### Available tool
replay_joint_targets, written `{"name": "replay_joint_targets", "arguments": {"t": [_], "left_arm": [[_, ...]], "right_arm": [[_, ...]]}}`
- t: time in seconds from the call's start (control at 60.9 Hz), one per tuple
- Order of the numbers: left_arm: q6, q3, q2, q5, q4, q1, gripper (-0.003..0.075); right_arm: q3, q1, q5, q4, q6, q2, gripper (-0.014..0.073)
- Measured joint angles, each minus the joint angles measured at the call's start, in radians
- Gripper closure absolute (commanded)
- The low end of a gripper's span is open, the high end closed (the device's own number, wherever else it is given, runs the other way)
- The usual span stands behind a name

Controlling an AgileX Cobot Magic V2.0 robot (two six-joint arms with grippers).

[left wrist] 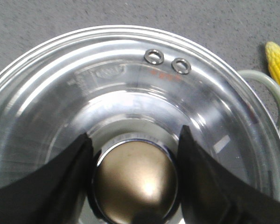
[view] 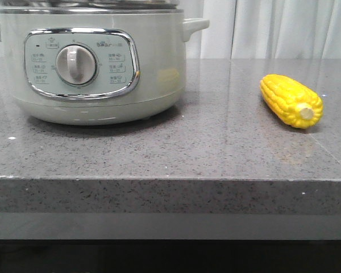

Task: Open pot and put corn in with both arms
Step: 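Lift the glass lid off the pot with the left gripper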

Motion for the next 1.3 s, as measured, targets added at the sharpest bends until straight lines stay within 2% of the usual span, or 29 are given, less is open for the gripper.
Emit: {"name": "replay_joint_targets", "arguments": {"t": [0.296,0.558,0.788,1.297], "left_arm": [[0.0,-0.047,-0.03,0.014,-0.017,0.0,0.0519],[0.025,0.069,-0.174,0.012,-0.077,0.0,0.0519],[0.059,0.276,-0.358,-0.019,-0.089,0.0,0.0519],[0.068,0.939,-0.921,-0.13,-0.093,0.0,0.052]], "right_arm": [[0.0,0.0,0.0,0.0,0.0,0.0,-0.0051],[0.0,0.0,0.0,0.0,0.0,0.0,-0.0051],[0.0,0.0,0.0,0.0,0.0,0.0,-0.0051],[0.0,0.0,0.0,0.0,0.0,0.0,-0.0051]]}}
